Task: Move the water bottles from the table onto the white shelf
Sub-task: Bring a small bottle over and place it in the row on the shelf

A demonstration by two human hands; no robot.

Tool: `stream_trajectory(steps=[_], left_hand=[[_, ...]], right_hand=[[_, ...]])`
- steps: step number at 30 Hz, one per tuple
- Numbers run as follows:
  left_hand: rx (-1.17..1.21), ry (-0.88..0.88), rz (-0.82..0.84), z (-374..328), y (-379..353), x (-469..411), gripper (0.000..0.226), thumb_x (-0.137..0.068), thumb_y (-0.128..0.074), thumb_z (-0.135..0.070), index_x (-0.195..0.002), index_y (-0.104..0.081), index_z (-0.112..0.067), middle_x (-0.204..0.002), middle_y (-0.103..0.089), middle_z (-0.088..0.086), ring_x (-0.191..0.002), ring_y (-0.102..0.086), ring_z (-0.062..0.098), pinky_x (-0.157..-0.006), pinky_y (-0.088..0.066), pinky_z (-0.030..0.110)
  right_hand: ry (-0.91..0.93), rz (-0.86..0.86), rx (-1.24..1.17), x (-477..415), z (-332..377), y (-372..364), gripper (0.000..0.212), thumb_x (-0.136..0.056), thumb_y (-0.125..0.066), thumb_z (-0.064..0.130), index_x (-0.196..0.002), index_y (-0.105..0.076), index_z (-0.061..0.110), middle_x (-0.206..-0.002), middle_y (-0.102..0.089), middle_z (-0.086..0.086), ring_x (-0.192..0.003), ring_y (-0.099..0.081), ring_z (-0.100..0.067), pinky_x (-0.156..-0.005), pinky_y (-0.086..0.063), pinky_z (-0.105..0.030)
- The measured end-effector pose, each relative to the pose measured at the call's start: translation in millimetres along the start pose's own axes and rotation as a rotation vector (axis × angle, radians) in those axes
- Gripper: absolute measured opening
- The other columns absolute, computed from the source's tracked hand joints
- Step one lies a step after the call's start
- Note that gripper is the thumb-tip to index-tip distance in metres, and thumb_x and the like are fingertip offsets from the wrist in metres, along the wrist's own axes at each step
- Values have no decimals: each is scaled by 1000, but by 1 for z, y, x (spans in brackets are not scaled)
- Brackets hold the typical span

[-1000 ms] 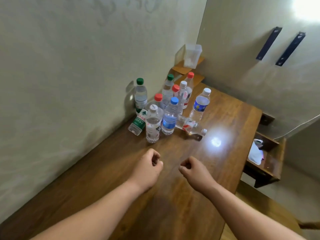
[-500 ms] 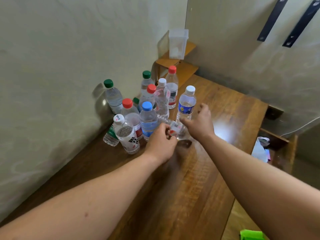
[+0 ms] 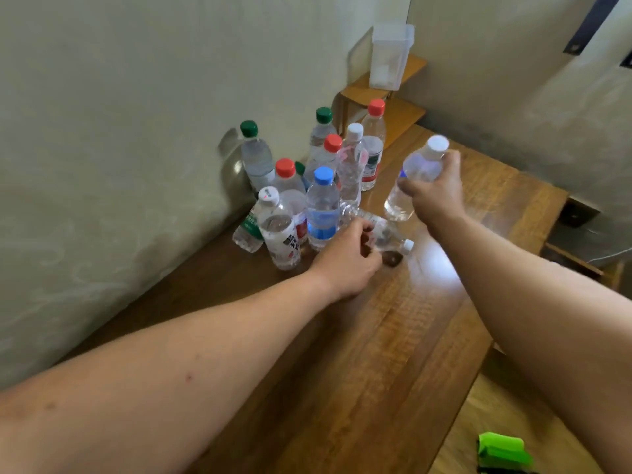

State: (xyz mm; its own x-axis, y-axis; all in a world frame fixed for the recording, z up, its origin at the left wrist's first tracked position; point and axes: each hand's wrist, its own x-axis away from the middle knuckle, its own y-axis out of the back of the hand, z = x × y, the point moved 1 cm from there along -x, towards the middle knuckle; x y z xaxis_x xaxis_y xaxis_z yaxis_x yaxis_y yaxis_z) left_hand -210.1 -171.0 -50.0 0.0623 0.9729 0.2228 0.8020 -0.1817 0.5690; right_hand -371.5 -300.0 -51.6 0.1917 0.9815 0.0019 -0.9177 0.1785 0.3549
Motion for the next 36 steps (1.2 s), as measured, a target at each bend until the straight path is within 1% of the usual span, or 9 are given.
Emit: stream_trajectory(steps=[5, 7, 11, 16, 21, 24, 26, 29, 36], left_hand=[[33, -60, -15, -3, 8, 44, 66, -94, -71, -31, -153, -44, -23, -141, -62, 0, -125, -61, 19, -110, -50, 40], [42, -104, -34, -3, 16, 70, 73, -90, -72, -34, -156, -40, -24, -144, -60, 0, -127, -59, 20, -111, -49, 40], [14, -225, -89, 12, 42, 137, 83, -85, -80, -35, -156, -37, -29, -145, -59, 1, -129, -59, 19, -111, -50, 43], [126, -297, -118, 56, 107, 245, 63, -85, -86, -22, -141, -57, -26, -136, -69, -5, -118, -64, 10, -99, -51, 26], [119, -211, -211, 138, 174, 340, 63, -79, -88, -36, -133, -55, -37, -130, -70, -11, -113, -69, 14, -96, -58, 40], [164, -146, -269, 184, 216, 393, 59, -80, -89, -37, -129, -55, -37, -124, -69, -14, -108, -68, 9, -94, -59, 37], [222, -83, -299, 210, 244, 428, 59, -82, -90, -36, -130, -56, -33, -124, -70, -14, -109, -69, 4, -95, -59, 32], [212, -4, -389, 249, 287, 473, 59, -79, -91, -39, -126, -56, -31, -122, -73, -11, -110, -71, 10, -100, -59, 40], [204, 142, -544, 313, 370, 575, 57, -76, -87, -40, -122, -52, -38, -114, -72, -14, -104, -71, 11, -95, -61, 43]], right_hand=[[189, 13, 53, 79, 50, 46, 61, -86, -81, 16, -136, -47, 23, -116, -56, 10, -101, -58, -4, -92, -53, -31], [225, 70, 74, 127, 64, 55, 61, -88, -82, 15, -137, -47, 25, -113, -56, 16, -102, -59, -5, -91, -52, -31], [221, 194, 69, 231, 83, 38, 61, -87, -86, 16, -134, -51, 31, -117, -68, 9, -102, -68, -9, -86, -54, -30], [192, 296, 29, 363, 119, -33, 59, -86, -85, 5, -128, -57, 34, -106, -76, 15, -95, -74, -2, -79, -57, -21], [225, 425, 66, 471, 153, -111, 58, -87, -88, 15, -127, -56, 41, -111, -75, 17, -101, -75, -5, -87, -61, -31], [269, 568, 87, 519, 169, -151, 64, -94, -83, 27, -145, -48, 41, -127, -72, 18, -120, -70, -7, -98, -57, -33], [260, 676, 124, 545, 172, -178, 61, -103, -69, 19, -154, -42, 41, -135, -69, 16, -128, -66, -6, -106, -54, -39], [264, 805, 293, 575, 175, -226, 60, -100, -63, 7, -145, -50, 44, -131, -69, 21, -127, -63, -1, -113, -52, -46], [443, 995, 420, 656, 211, -348, 44, -89, -82, 36, -126, -58, 43, -118, -71, 19, -107, -69, -1, -95, -61, -39]])
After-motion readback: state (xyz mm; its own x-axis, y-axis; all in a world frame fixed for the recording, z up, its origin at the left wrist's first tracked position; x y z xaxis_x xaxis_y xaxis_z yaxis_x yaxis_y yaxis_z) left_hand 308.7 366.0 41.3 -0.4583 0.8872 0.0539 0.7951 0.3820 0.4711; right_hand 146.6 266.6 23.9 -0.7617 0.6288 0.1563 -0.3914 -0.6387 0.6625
